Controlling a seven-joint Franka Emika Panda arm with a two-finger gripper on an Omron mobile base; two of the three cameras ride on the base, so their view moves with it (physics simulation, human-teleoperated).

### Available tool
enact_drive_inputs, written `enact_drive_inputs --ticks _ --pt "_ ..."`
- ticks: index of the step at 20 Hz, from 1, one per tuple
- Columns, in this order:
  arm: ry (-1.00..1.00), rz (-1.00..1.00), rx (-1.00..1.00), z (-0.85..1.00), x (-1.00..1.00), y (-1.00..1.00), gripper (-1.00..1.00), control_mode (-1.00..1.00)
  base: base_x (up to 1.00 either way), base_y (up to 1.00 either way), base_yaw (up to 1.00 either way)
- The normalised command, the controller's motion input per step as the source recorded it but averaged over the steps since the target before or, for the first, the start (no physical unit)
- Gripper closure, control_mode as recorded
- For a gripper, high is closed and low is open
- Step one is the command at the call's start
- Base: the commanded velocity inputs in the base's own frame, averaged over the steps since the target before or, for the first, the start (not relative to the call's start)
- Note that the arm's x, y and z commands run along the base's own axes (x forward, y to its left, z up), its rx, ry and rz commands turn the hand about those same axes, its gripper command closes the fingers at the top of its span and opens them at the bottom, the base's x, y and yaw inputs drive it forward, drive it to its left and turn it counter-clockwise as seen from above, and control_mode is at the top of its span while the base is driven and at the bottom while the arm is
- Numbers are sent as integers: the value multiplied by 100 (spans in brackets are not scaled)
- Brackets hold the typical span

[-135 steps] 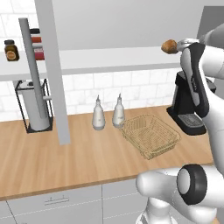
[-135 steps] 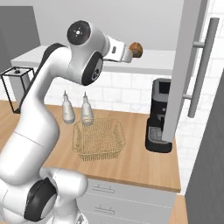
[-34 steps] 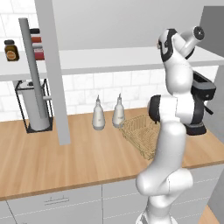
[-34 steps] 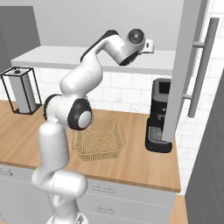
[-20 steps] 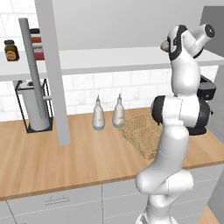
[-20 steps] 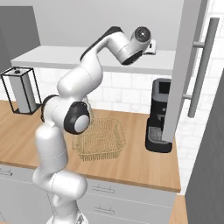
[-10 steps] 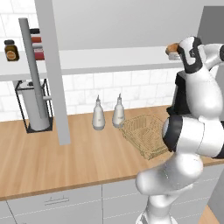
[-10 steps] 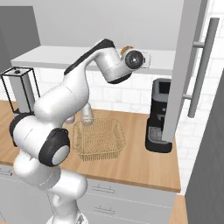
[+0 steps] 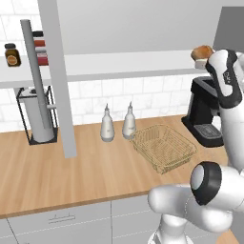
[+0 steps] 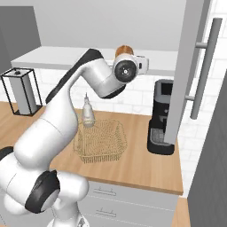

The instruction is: Open the cabinet, pick up the bread from the cabinet and place it in the basket. Then move the basket to the dining counter.

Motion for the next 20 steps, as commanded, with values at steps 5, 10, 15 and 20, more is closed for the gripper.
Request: enact_drive_inputs --ticks 5,10,15,20 --pt "2 0 0 -1 -100 7 100 -100 0 0 0" --pt "3 0 0 -2 -100 21 100 -100 0 0 0" --pt "11 0 0 -12 -100 41 100 -100 0 0 0" --pt "25 0 0 -32 -100 46 100 -100 0 0 0"
